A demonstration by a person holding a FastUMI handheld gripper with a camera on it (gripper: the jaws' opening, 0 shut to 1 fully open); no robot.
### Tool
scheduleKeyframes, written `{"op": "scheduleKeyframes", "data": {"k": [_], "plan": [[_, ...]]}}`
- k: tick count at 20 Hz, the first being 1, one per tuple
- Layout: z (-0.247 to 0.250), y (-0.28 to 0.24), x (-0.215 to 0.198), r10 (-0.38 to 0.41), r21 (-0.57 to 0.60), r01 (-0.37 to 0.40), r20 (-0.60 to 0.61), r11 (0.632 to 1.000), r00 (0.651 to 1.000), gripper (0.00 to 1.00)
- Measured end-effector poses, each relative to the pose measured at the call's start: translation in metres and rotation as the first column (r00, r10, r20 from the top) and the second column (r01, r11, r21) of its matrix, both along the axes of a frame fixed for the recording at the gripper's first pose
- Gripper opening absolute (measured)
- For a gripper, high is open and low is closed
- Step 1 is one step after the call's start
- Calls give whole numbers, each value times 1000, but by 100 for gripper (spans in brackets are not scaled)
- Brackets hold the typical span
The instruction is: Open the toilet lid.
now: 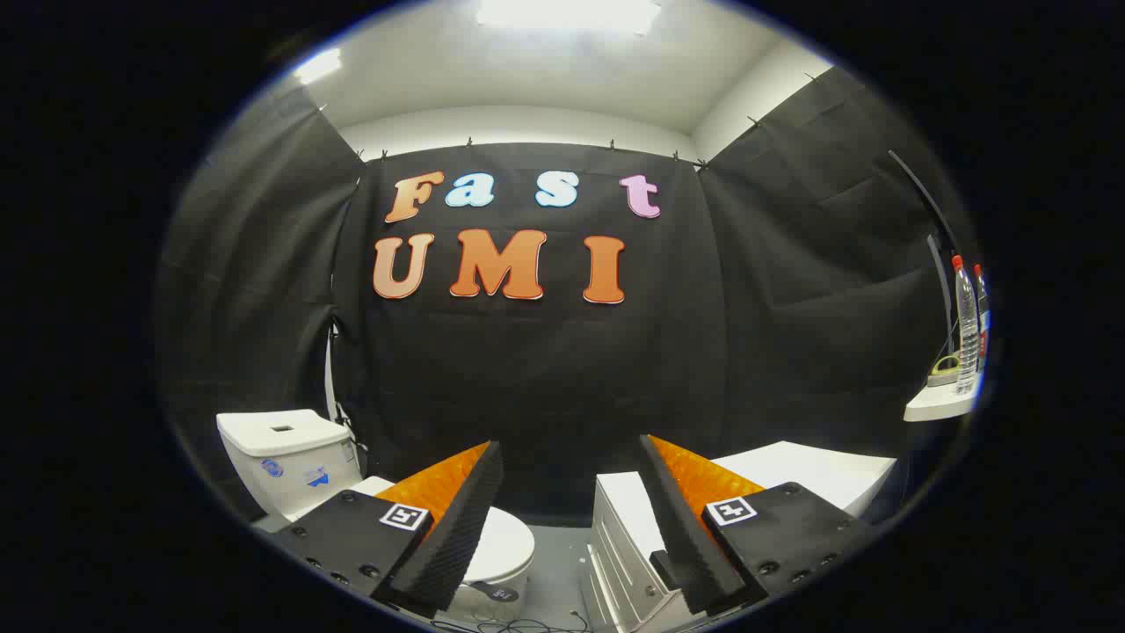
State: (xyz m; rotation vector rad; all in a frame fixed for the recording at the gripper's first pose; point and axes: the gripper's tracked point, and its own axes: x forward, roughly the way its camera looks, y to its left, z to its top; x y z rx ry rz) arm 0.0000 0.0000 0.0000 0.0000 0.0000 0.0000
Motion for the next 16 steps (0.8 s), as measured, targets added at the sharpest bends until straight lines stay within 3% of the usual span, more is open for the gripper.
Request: {"op": "scheduleKeyframes", "data": {"k": [16], "plan": [[3, 4, -2, 8, -15, -8, 9, 1000, 1000, 99]]}}
